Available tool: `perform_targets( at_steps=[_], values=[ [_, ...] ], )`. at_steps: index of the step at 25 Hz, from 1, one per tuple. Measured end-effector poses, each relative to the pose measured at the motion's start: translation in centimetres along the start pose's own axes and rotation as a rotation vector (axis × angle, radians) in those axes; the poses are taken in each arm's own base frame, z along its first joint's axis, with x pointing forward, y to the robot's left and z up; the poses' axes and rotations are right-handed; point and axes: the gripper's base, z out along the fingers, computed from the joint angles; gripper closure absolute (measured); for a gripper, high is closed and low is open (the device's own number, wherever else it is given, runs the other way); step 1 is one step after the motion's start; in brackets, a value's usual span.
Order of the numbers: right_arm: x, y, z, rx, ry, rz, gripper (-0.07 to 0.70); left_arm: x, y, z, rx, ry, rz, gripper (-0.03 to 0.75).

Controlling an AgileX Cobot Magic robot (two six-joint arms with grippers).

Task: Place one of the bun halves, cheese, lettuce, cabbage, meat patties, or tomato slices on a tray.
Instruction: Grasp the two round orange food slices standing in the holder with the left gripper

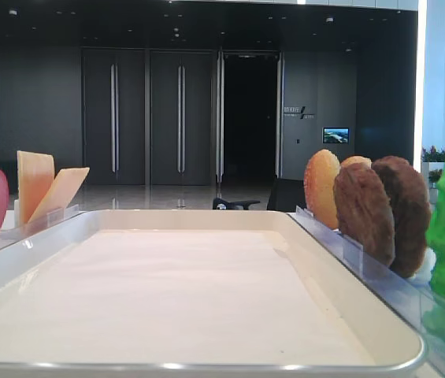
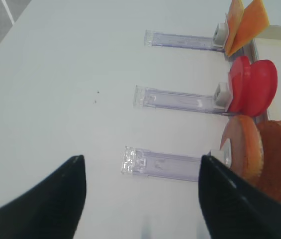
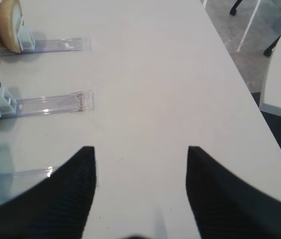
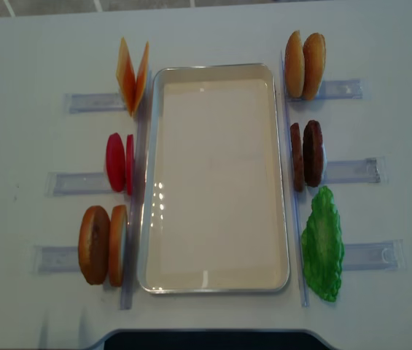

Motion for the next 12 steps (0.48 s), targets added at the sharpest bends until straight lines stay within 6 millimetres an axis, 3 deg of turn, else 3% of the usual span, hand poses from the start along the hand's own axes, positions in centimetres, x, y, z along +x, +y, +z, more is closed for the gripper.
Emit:
perform_targets(
  at_steps=[12],
  values=[
    [0.0,0.0,0.0,0.0,0.0,0.0,0.216,0.0,0.0,0.0,0.0,0.0,0.0,0.181]
  ],
)
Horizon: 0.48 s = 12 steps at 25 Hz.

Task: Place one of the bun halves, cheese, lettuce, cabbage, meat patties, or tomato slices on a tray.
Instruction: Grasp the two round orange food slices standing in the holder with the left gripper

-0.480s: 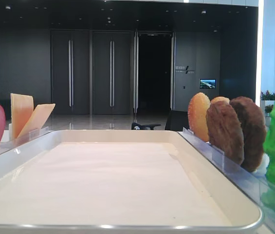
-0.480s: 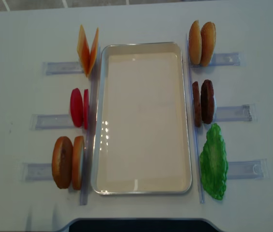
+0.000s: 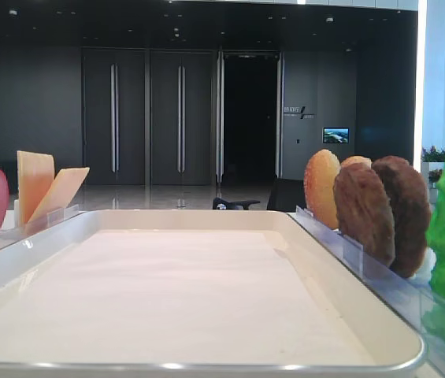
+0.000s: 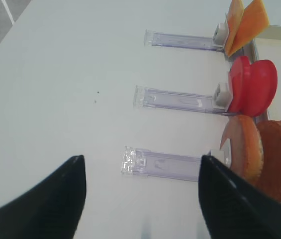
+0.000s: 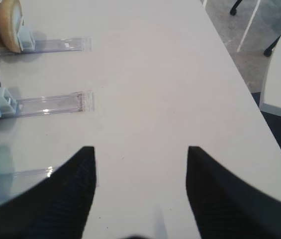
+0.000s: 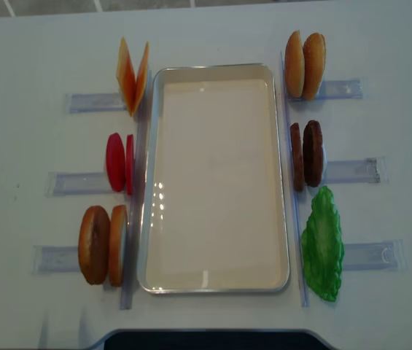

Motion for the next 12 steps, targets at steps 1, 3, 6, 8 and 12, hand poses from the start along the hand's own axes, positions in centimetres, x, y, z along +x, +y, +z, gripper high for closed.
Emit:
perform_targets(
  at_steps=[1,3,6,8,12],
  values=[
    [0.0,0.0,0.0,0.0,0.0,0.0,0.216,0.0,0.0,0.0,0.0,0.0,0.0,0.181],
    [0.0,0.0,0.0,0.0,0.0,0.0,0.216,0.0,0.0,0.0,0.0,0.0,0.0,0.181],
    [0.0,0.0,0.0,0.0,0.0,0.0,0.216,0.0,0.0,0.0,0.0,0.0,0.0,0.181],
    [0.0,0.0,0.0,0.0,0.0,0.0,0.216,0.0,0.0,0.0,0.0,0.0,0.0,0.181],
    [0.0,0.0,0.0,0.0,0.0,0.0,0.216,0.0,0.0,0.0,0.0,0.0,0.0,0.181]
  ],
)
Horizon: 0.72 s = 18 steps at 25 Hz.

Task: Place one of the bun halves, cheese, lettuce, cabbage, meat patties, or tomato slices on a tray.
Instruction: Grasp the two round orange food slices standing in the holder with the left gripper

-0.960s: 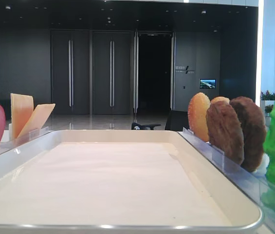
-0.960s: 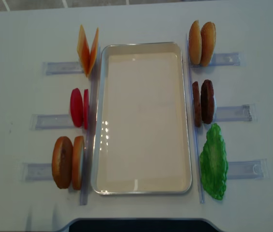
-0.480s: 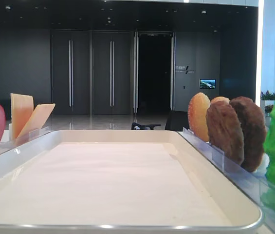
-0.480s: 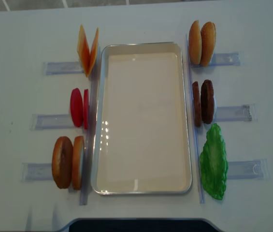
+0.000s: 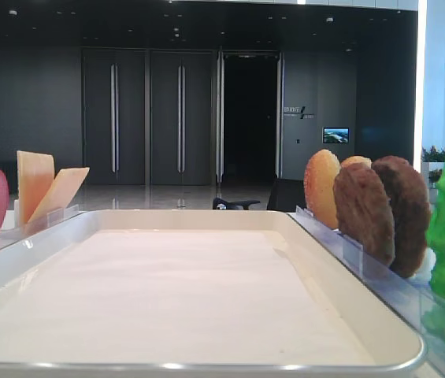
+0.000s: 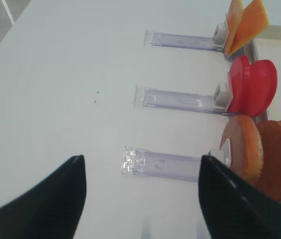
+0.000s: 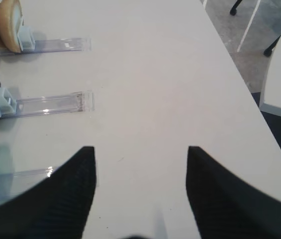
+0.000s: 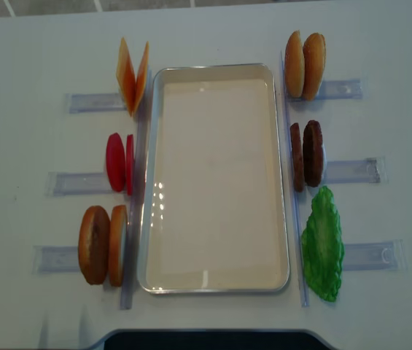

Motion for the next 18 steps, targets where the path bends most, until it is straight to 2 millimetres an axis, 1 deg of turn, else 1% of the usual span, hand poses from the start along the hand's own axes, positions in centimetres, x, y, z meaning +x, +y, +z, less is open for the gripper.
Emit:
perform_targets(
  at_steps=[6,9,14,18],
  values=[
    [0.0,0.0,0.0,0.0,0.0,0.0,0.216,0.0,-0.1,0.0,0.011,0.004,-0.005,0.181],
    [0.0,0.0,0.0,0.0,0.0,0.0,0.216,-0.2,-0.2,0.4,0.017,0.033,-0.007,0.181],
    [0.0,0.0,0.0,0.0,0.0,0.0,0.216,-1.1,-0.5,1.8,0.025,0.148,-0.008,0.181],
    [0.0,0.0,0.0,0.0,0.0,0.0,0.216,-2.6,-0.7,2.9,0.021,0.245,-0.008,0.181]
  ],
)
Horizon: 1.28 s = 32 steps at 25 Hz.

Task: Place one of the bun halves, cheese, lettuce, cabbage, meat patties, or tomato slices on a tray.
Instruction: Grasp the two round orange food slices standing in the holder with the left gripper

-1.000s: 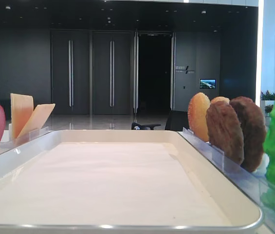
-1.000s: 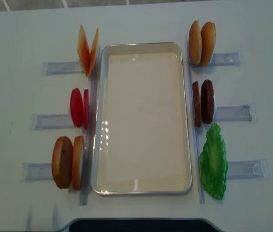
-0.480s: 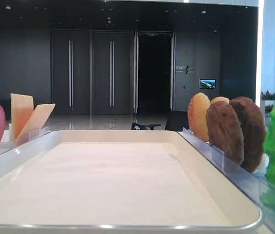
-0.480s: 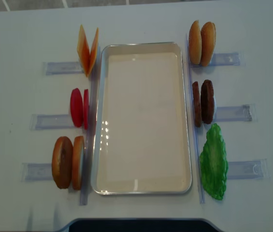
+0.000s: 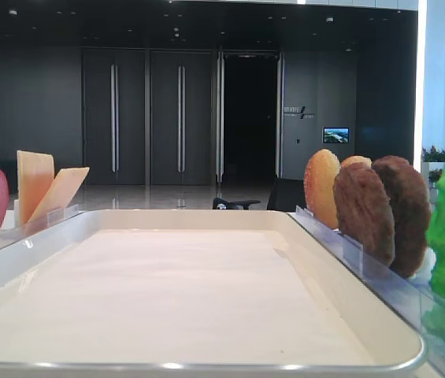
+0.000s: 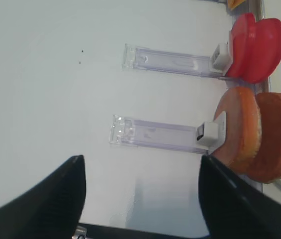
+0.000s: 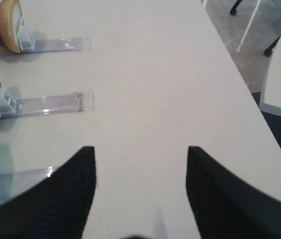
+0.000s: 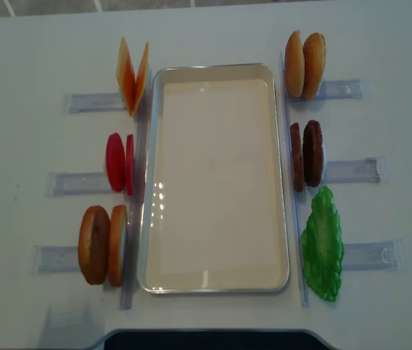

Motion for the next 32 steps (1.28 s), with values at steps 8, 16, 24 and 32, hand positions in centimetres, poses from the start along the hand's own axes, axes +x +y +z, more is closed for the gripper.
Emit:
perform_targets(
  at_steps=[8,16,24,32],
  values=[
    [0.0,0.0,0.0,0.0,0.0,0.0,0.216,-5.0,-0.7,2.0,0.017,0.185,-0.013,0.181],
    [0.0,0.0,0.0,0.0,0.0,0.0,0.216,-10.0,-1.9,6.6,0.06,0.419,-0.054,0.181],
    [0.0,0.0,0.0,0.0,0.0,0.0,0.216,-14.1,-2.7,11.1,0.079,0.547,-0.079,0.181],
    [0.0,0.0,0.0,0.0,0.0,0.0,0.216,-14.6,-2.8,11.9,0.073,0.568,-0.076,0.181]
  ],
)
